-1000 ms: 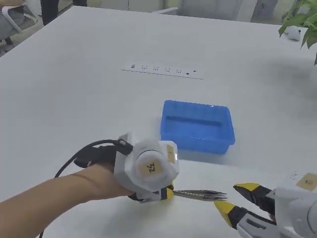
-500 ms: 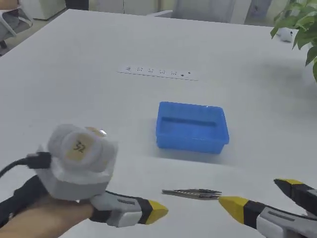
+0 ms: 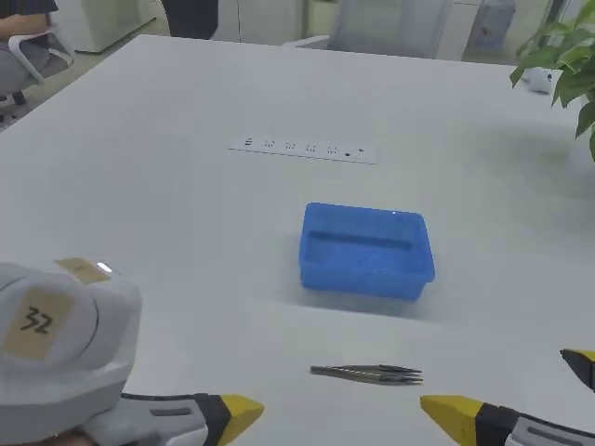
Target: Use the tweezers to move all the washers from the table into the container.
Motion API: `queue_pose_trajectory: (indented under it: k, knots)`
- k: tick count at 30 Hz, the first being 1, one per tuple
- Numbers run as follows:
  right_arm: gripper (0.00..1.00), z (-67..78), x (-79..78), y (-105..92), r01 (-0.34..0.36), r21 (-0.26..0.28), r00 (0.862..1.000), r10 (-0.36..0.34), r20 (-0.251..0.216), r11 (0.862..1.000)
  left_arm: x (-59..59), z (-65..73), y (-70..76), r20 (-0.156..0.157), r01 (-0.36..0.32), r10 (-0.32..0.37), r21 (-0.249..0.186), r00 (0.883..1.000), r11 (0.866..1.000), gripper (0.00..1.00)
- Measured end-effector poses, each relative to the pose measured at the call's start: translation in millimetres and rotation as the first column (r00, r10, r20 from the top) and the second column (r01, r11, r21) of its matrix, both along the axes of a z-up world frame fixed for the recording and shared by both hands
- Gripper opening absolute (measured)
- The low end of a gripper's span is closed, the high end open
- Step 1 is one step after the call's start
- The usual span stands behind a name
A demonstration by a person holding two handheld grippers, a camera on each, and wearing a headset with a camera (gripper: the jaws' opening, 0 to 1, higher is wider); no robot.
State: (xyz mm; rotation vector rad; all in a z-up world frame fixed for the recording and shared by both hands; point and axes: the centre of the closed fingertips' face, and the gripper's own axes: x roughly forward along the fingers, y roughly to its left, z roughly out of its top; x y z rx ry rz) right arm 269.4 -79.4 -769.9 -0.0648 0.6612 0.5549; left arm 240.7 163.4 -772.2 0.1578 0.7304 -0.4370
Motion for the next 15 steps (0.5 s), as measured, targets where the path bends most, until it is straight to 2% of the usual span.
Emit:
queue_pose_trajectory:
  k: [5,15]
  knots:
    - [0.99,-0.1,0.4,-4.8,0.003,-0.006,1.0,-0.003,0.004,1.0,-0.7,0.0,1.7,-0.004,-0.007,0.007,0.008,1.0,1.0,0.99]
    - [0.99,-2.2,1.1,-5.6,-0.003,-0.005,1.0,0.003,-0.002,1.0,0.5,4.5,1.6,0.007,-0.008,0.008,0.017,1.0,1.0,0.99]
